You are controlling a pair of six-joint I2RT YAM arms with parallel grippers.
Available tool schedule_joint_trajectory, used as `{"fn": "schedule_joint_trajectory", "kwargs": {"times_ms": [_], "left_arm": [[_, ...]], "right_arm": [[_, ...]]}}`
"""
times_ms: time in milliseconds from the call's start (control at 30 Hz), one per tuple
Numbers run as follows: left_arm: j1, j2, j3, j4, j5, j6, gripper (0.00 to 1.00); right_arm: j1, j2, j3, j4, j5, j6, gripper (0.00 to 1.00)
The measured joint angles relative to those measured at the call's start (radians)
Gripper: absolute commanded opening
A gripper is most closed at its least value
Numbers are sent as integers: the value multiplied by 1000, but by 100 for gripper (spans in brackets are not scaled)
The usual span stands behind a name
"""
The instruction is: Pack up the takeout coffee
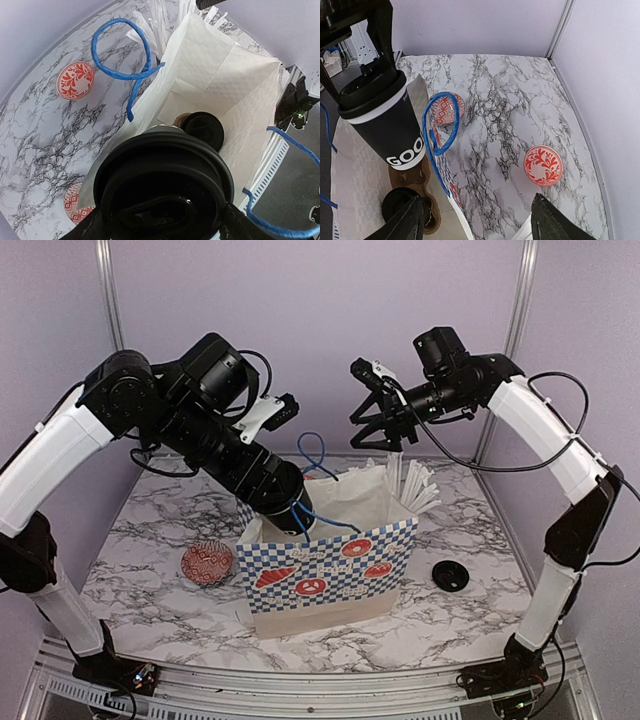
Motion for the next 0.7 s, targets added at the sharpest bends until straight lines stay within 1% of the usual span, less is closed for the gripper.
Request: {"fn": "schedule_joint_trajectory", "kwargs": {"times_ms": [167,333,500,700], "left_arm": [[-16,88,5,17,-11,16,54],[-74,143,2,19,-13,24,54],[-153,141,-25,15,-43,10,54],[-254,120,-126,-15,-108,-60,55]], "right_arm": [[4,-3,-29,27,47,3,71],[4,-12,-79,39,85,3,71],[4,-56,-130,56,114,3,71],[4,-132,-196,63,119,-5,71]]}}
